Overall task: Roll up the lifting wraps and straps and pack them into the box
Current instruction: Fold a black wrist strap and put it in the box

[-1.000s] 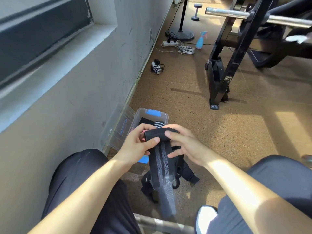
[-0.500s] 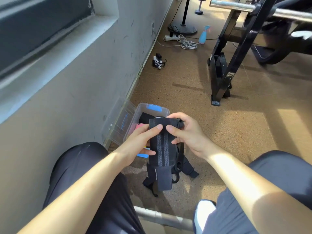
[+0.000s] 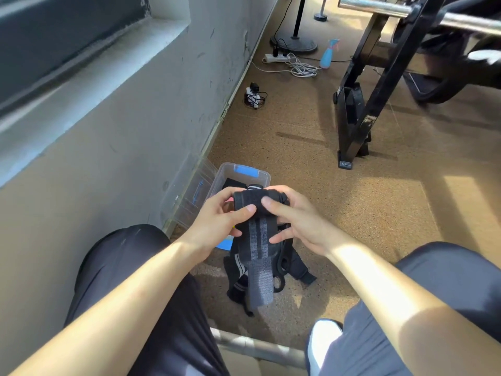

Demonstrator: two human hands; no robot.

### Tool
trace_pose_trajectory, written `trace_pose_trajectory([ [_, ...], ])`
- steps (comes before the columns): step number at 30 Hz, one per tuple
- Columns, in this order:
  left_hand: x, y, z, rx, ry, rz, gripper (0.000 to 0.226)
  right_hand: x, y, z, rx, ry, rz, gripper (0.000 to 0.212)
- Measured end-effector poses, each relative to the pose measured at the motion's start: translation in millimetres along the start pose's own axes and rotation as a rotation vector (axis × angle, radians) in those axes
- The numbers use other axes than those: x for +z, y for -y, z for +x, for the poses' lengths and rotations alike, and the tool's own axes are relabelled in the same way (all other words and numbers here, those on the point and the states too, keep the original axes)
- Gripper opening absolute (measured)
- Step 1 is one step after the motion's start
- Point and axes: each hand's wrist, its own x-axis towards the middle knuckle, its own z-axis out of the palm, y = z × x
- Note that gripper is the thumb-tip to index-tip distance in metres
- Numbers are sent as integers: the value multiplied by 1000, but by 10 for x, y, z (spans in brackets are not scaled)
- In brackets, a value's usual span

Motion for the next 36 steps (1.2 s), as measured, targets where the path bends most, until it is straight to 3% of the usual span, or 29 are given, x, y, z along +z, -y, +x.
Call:
trace_pose_trajectory([
  [7,-8,-1,0,40,51,11,36,-37,25,-1,-10,1,23,30],
  [12,5,-35,-7,-122,119,-12,32,-37,11,-1,-41,-14,32,32],
  [16,14,-62,-17,-153,124,-2,33,-40,-33,3,-94,-46,-16,35],
  [25,-29,6,36,-46,21,9,27,-36,-7,-16,-72,12,-43,44],
  [30,-24,13,25,60,57,30,42,-38,31,-20,29,56,-28,36],
  [36,-33,3,32,51,46,52,54,-55,30,5,-46,27,-8,33],
])
